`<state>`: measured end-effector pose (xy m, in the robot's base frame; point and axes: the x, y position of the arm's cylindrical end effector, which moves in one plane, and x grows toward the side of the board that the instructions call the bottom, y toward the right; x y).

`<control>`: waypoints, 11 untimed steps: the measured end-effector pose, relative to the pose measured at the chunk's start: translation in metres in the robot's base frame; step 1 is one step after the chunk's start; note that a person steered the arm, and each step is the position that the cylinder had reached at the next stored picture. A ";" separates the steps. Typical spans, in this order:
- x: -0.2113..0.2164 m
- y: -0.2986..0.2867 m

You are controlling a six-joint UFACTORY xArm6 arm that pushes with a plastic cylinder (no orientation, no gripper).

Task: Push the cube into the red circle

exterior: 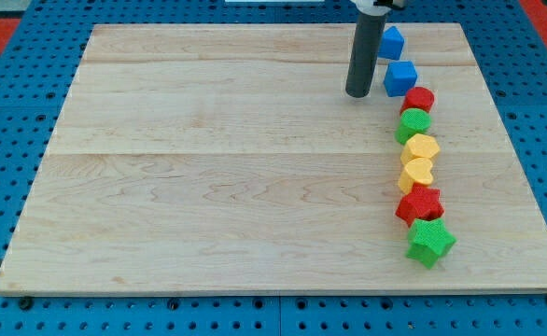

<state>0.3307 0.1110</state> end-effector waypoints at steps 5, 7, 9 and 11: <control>-0.028 0.045; -0.016 0.050; -0.025 0.030; -0.138 0.015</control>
<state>0.1929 0.1258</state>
